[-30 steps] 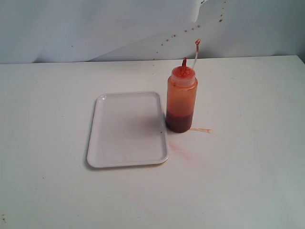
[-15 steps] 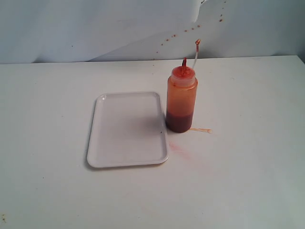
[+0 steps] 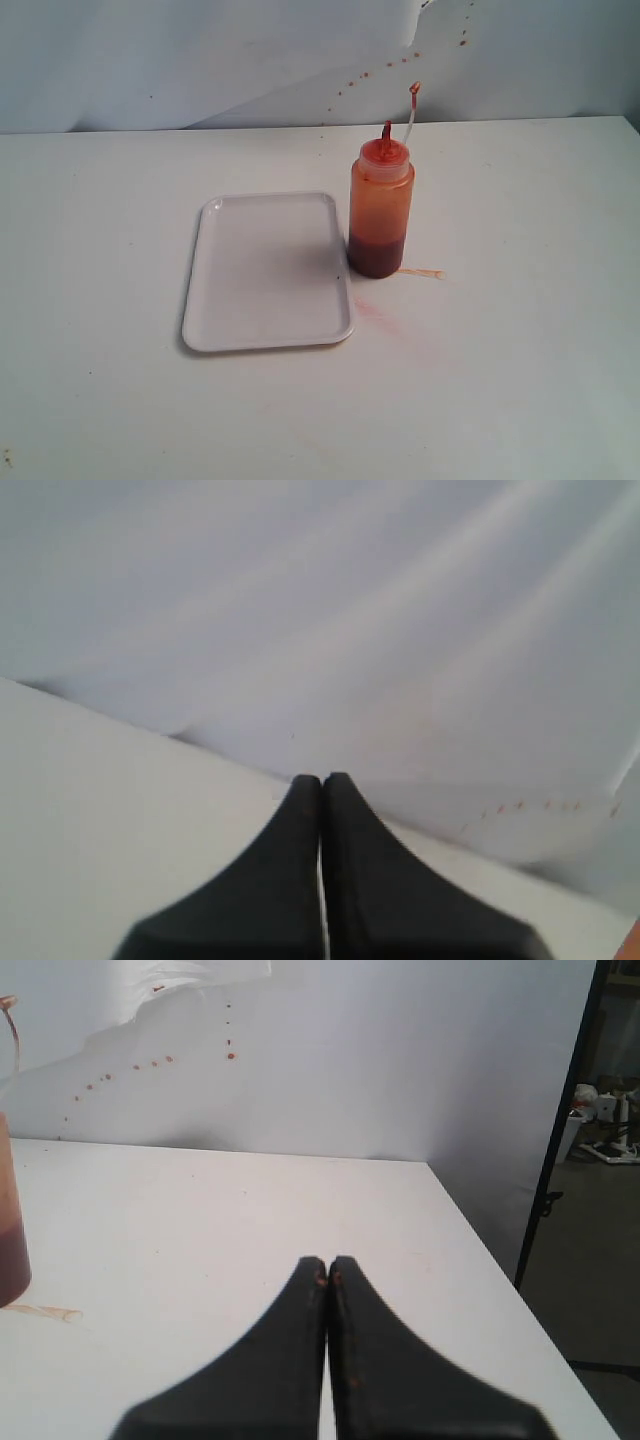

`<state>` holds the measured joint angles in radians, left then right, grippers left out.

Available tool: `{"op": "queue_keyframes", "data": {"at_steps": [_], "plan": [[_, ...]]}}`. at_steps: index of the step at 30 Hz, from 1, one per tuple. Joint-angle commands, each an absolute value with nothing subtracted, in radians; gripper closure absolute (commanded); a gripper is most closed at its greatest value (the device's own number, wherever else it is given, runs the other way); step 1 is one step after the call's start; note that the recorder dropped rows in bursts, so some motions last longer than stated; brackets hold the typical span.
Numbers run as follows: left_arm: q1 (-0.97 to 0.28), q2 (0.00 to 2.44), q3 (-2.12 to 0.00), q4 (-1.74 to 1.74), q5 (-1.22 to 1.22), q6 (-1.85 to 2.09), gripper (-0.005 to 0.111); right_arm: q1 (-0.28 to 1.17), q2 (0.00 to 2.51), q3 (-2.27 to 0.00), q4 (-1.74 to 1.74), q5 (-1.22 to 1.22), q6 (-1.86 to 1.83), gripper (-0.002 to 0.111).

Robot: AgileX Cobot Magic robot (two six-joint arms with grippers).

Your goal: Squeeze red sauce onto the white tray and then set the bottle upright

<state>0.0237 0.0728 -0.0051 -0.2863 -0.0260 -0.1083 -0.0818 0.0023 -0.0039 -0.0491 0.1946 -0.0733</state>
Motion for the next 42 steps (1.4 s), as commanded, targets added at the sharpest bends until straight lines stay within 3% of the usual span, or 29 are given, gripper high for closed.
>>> {"op": "queue_keyframes", "data": {"at_steps": [1, 8, 11, 17, 24, 33, 42], "plan": [[0.019, 0.076, 0.000, -0.377, -0.310, -0.221, 0.107, -0.078, 0.000, 0.000, -0.041, 0.192, -0.074, 0.108], [0.019, 0.128, 0.000, -0.019, -0.844, -0.437, 0.107, -0.078, 0.000, 0.000, -0.041, 0.192, -0.074, 0.108], [0.019, 0.228, -0.049, 0.007, -0.798, -0.429, 0.107, -0.078, 0.000, 0.000, -0.041, 0.192, -0.074, 0.108], [0.019, 0.616, -0.115, 0.177, -0.845, -0.522, 0.107, -0.078, 0.000, 0.000, -0.041, 0.192, -0.074, 0.108], [0.019, 1.150, -0.243, 0.638, -1.202, -0.573, 0.107, -0.078, 0.000, 0.000, -0.041, 0.192, -0.074, 0.108], [0.019, 1.714, -0.407, 0.765, -1.195, -0.487, 0.107, -0.078, 0.000, 0.000, -0.041, 0.192, -0.074, 0.108], [0.019, 1.992, -0.461, 0.875, -1.221, -0.390, 0.107, -0.078, 0.000, 0.000, -0.041, 0.192, -0.074, 0.108]]}}
